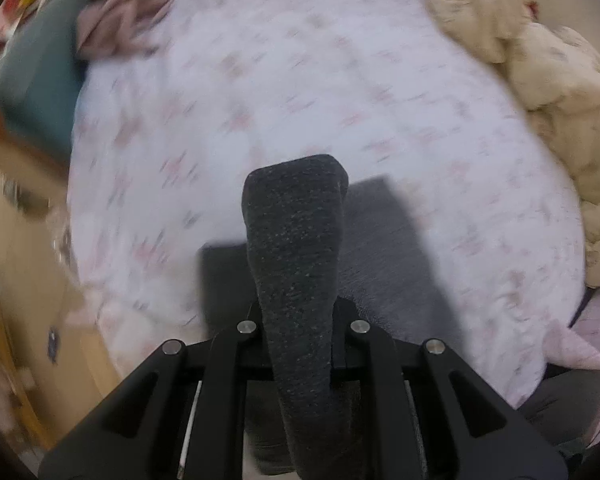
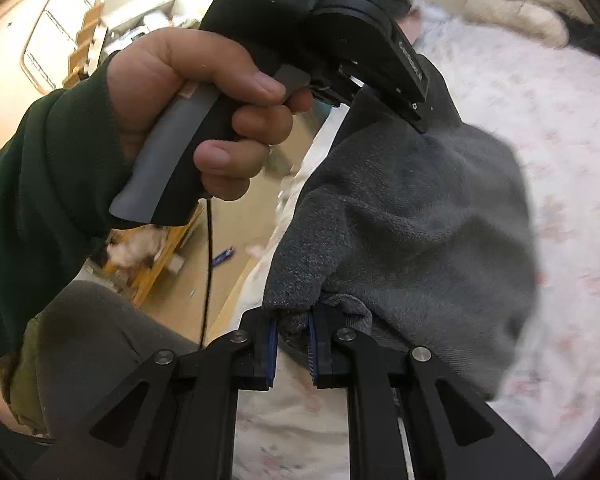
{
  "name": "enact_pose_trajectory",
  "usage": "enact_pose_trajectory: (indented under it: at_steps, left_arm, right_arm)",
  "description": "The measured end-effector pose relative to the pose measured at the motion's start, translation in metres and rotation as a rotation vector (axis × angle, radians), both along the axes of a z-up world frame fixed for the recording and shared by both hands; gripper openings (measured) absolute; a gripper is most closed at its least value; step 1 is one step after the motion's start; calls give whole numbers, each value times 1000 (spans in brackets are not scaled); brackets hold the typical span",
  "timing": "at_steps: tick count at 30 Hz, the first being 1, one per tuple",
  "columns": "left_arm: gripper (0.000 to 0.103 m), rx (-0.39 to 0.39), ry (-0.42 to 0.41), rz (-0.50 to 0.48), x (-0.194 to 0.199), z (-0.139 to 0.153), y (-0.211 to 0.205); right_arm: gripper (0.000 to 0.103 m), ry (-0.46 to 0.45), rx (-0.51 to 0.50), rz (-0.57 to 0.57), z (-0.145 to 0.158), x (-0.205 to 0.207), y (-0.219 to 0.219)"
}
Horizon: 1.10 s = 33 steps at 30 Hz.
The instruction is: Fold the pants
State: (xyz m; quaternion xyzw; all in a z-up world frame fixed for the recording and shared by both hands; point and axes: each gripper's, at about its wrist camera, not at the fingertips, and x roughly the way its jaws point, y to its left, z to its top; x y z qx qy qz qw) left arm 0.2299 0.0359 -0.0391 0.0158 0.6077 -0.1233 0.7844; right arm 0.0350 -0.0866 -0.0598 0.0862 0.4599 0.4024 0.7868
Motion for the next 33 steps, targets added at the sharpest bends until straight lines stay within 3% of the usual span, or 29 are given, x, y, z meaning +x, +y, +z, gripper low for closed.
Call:
enact_pose_trajectory:
  at_steps: [5, 8, 11, 14, 16, 18, 19, 22, 24, 25, 26, 27, 28, 29, 30, 31, 33]
  left_arm:
    - [11, 56, 9, 15, 4, -58, 38]
    - [12, 59, 9, 3, 6, -83, 43]
    - [15, 22, -18, -15, 3, -84, 45]
    - [15, -61, 16, 21, 9, -84, 56]
    - [15, -84, 23, 27, 8, -83, 59]
    - [15, -84, 26, 25, 7, -83, 60]
    - [15, -89, 28, 28, 8, -82, 60]
    - [16, -109, 50, 32, 8, -82, 63]
    - [17, -116, 73, 14, 7, -81, 65]
    - [20, -94, 86, -7, 5, -80, 67]
    - [33, -53, 81, -13, 5, -78, 69]
    - [53, 46, 46, -10, 3, -74, 72]
    - [60, 148, -8, 2, 1, -69, 74]
    - [63, 284, -80, 29, -1, -63, 77]
    - [58, 386, -129, 55, -2, -56, 80]
    - [56, 386, -141, 68, -3, -48, 81]
    - [54, 195, -122, 69, -6, -31, 83]
  right_arm:
    - [13, 97, -41, 35, -51, 13, 64]
    - [19, 135, -132, 41, -71, 20, 88]
    - [26, 138, -153, 94, -60, 16, 86]
    - [43, 116, -121, 150, -31, 5, 66]
    - [43, 69, -90, 115, -14, 8, 50]
    - [38, 124, 10, 43, -6, 27, 32]
    - [37, 123, 6, 9, -8, 34, 30]
    - [23, 123, -155, -75, -31, 66, 37]
    - [19, 148, -255, -89, -60, 77, 43]
    - [19, 149, -306, -72, -72, 75, 49]
    - [20, 179, -334, -30, -82, 69, 58]
    - [20, 202, -346, 34, -90, 62, 65]
    - [20, 198, -369, 90, -95, 55, 72]
    - [20, 167, -411, 146, -98, 44, 79]
    - [20, 135, -428, 156, -97, 37, 81]
    - [20, 115, -417, 141, -95, 34, 79]
    - [20, 121, -389, 116, -92, 34, 73]
